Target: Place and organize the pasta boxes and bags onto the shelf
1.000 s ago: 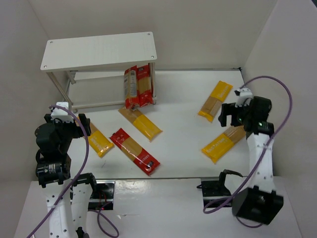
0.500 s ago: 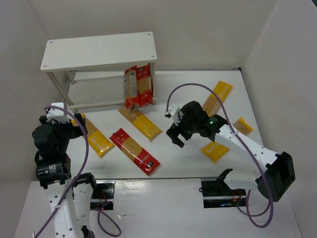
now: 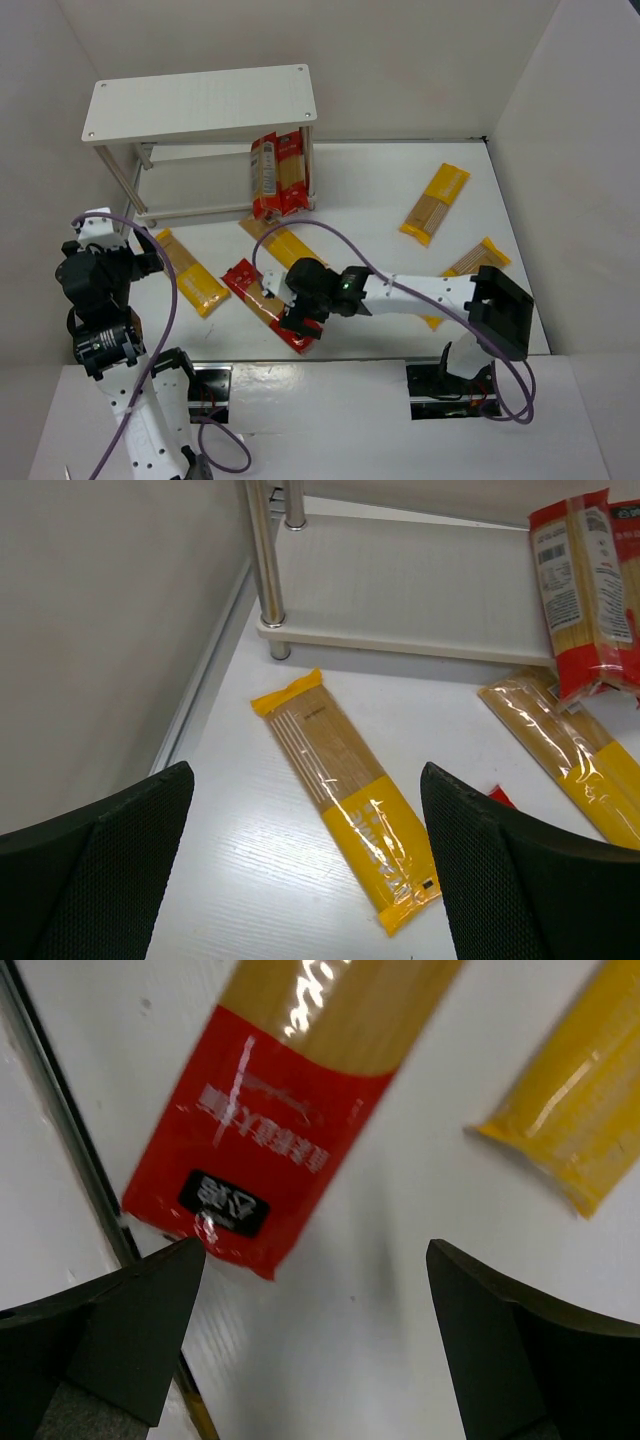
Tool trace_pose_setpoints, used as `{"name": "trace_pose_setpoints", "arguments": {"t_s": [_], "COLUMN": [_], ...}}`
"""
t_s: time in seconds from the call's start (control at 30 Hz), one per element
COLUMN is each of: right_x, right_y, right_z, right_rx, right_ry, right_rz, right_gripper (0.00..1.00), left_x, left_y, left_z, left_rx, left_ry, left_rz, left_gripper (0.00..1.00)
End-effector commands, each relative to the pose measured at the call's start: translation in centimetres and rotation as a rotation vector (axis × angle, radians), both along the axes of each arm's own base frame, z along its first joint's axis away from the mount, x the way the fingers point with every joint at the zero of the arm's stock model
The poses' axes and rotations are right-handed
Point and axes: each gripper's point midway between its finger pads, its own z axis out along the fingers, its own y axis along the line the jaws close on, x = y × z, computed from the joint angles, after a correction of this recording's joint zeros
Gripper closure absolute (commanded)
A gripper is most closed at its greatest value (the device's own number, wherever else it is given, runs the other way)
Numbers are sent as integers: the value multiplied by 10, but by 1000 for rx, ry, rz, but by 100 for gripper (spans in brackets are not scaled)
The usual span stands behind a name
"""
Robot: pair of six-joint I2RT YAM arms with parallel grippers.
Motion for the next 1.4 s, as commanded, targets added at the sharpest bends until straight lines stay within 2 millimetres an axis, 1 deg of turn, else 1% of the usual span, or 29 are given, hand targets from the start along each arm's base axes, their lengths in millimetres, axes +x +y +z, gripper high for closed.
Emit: {"name": "trace_pose_setpoints", "arguments": {"t_s": [0.0,0.03,0.07,0.1,0.17,0.2,0.27,0.3,0.4,0.47,0.5,0.53,0.6,0.67,0.73,0.8,0.83,0.87,0.97,1.03,1.07,1.1,1.13,1.2,1.23,1.27,1.3,1.33,1.37], "right_x": [8,10,6,6,9,10,12,14,12,8,9,10,17,18,12,6,3,0,-8,-11,-13,-15,-16,-12,-11,-5,-3,3,2], "right_y": [51,56,64,70,79,83,91,94,99,102,105,104,105,102,104,101,105,104,102,93,93,88,85,82,79,75,73,68,66], "right_z": [22,23,19,21,16,19,14,6,0,-9,-6,-11,-10,-14,-18,-31,-28,-29,-43,-56,-59,-68,-71,-74,-81,-86,-87,-97,-101], "right_rx": [129,140,155,180,202,220,244,237,248,248,257,248,252,243,241,204,220,213,190,157,161,143,135,137,125,115,117,93,84], "right_ry": [-100,-105,-92,-77,-76,-82,-76,-73,-50,-13,-16,-9,-29,-31,-4,30,50,61,102,113,122,128,131,105,100,98,88,89,91], "right_rz": [-42,-42,-38,-46,-56,-56,-72,-72,-86,-92,-92,-113,-147,-164,-142,-126,-119,-113,-101,-104,-96,-98,-99,-116,-124,-153,-174,-206,-207], "right_gripper": [0,0,0,0,0,0,0,0,0,0,0,0,0,0,0,0,0,0,0,0,0,0,0,0,0,0,0,0,0], "left_x": [0,0,-1,-2,-3,-3,-3,-3,-2,-2,-2,-2,-2,-2,-2,-3,-3,-3,-3,-3,-3,-3,-3,-3,-3,-3,-3,-3,-4], "left_y": [11,11,14,16,18,18,18,18,21,21,21,21,21,21,21,23,23,23,23,23,23,23,23,23,23,23,23,23,25], "left_z": [6,6,6,6,6,6,6,6,4,4,4,4,4,4,4,4,4,4,4,0,0,0,0,0,0,0,0,0,0], "left_rx": [25,25,25,25,25,25,25,25,21,21,21,21,21,21,21,21,21,21,21,17,17,17,17,17,17,17,17,17,17], "left_ry": [-14,-14,-14,-14,-14,-14,-14,-14,-6,-6,-6,-6,-6,-6,-6,-6,-6,-6,-6,2,2,2,2,2,2,2,2,2,2], "left_rz": [41,42,55,64,74,74,74,74,83,83,83,83,83,83,83,92,92,92,92,92,92,92,92,92,92,92,92,92,101], "left_gripper": [0,0,0,0,0,0,0,0,0,0,0,0,0,0,0,0,0,0,0,0,0,0,0,0,0,0,0,0,0]}}
